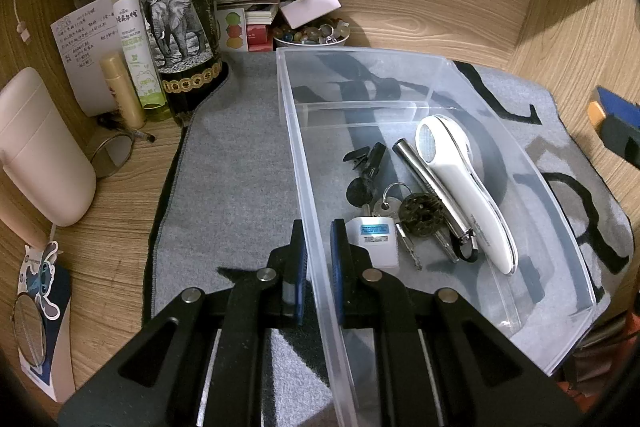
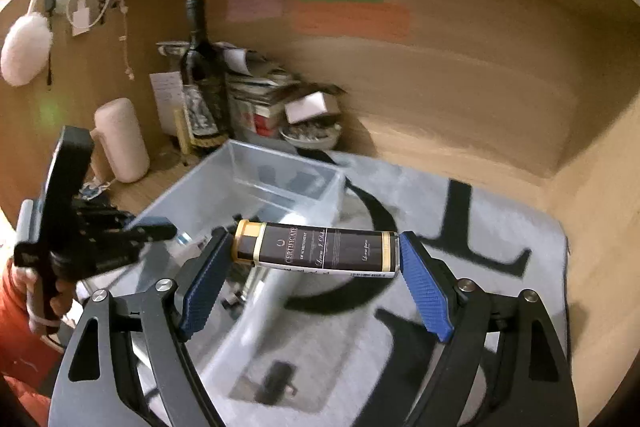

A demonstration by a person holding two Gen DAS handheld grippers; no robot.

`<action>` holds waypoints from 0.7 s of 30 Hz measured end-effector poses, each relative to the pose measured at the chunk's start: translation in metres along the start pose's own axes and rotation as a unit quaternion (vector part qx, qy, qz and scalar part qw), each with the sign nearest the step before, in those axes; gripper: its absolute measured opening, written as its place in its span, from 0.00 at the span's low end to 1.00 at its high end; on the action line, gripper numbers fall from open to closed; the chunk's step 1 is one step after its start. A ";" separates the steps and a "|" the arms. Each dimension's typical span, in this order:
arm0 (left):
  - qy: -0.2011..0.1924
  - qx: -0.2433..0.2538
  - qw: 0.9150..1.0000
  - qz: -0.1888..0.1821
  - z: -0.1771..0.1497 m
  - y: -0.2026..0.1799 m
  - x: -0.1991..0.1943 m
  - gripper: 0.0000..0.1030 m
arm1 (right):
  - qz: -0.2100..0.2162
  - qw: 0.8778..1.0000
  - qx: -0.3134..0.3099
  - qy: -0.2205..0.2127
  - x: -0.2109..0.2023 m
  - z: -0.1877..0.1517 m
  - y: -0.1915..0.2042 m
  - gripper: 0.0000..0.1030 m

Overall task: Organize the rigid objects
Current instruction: 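Carry the black-and-gold bottle into the box with the right gripper and release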

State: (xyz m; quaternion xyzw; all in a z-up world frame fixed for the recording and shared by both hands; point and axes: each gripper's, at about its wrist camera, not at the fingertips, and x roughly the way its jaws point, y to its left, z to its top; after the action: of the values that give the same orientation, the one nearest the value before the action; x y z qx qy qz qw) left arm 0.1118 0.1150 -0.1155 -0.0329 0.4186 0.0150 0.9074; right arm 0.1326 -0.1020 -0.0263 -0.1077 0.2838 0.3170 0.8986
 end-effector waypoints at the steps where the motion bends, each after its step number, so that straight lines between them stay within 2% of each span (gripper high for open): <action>1: 0.000 0.000 1.000 0.000 0.000 0.000 0.000 0.10 | 0.005 1.000 -0.009 0.000 0.003 0.004 0.005 0.78; 10: 0.001 0.001 1.000 0.001 0.000 -0.002 0.000 0.10 | 0.040 0.997 -0.058 0.016 0.030 0.018 0.032 0.79; 21: 0.002 0.000 1.000 0.000 -0.001 -0.003 -0.001 0.10 | 0.075 0.990 -0.079 0.088 0.082 0.014 0.049 0.79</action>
State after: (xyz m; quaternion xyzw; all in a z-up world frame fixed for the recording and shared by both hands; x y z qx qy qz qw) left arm 0.1107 0.1123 -0.1156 -0.0328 0.4201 0.0149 0.9068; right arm 0.1599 -0.0168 -0.0625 -0.1845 0.3432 0.3937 0.8325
